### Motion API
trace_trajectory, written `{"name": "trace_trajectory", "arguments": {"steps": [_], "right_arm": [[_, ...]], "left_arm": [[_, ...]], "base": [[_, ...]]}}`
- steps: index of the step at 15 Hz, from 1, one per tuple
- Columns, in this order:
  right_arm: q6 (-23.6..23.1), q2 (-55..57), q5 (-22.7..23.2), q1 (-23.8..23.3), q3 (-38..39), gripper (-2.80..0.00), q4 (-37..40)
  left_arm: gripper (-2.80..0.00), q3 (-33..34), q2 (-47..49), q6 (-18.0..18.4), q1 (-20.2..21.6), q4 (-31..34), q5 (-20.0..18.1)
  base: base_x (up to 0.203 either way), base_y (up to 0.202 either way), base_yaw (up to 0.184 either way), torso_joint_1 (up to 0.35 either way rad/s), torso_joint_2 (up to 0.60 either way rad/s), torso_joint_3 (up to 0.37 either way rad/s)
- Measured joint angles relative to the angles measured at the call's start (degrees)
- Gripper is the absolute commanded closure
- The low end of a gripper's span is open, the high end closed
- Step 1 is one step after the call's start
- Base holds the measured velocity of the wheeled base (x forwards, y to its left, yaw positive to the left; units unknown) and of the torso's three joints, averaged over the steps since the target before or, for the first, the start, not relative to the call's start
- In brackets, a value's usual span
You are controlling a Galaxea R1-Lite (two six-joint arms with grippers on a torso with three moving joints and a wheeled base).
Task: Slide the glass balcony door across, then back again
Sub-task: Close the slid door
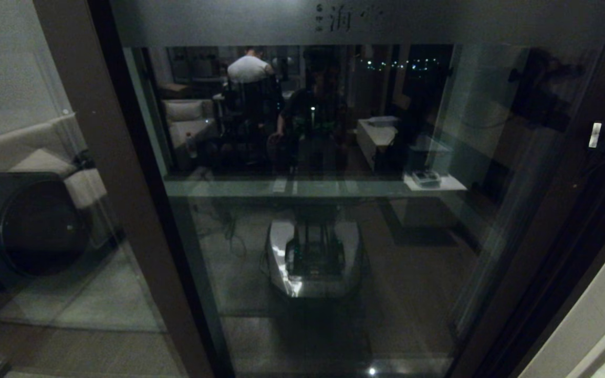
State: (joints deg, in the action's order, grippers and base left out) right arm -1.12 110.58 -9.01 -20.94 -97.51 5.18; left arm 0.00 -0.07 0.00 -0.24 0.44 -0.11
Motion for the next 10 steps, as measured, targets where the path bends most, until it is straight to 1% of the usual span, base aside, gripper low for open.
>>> {"name": "trace_trajectory", "arguments": {"steps": [3,6,10], "right_arm": [[0.0,0.5,-0.1,-0.4,-0.8,0.00,0.0],[0.1,1.3,-1.7,-0.7,-2.0,0.00,0.1],[0.0,0.9,-1.6,-0.9,-1.4,0.00,0.1]], "left_arm": [[0.00,0.0,0.0,0.0,0.0,0.0,0.0],[0.00,0.0,0.0,0.0,0.0,0.0,0.0],[0.00,0.0,0.0,0.0,0.0,0.0,0.0]], "base": [[0.000,0.000,0.000,0.000,0.00,0.000],[0.000,0.000,0.000,0.000,0.00,0.000],[0.000,0.000,0.000,0.000,0.00,0.000]]}}
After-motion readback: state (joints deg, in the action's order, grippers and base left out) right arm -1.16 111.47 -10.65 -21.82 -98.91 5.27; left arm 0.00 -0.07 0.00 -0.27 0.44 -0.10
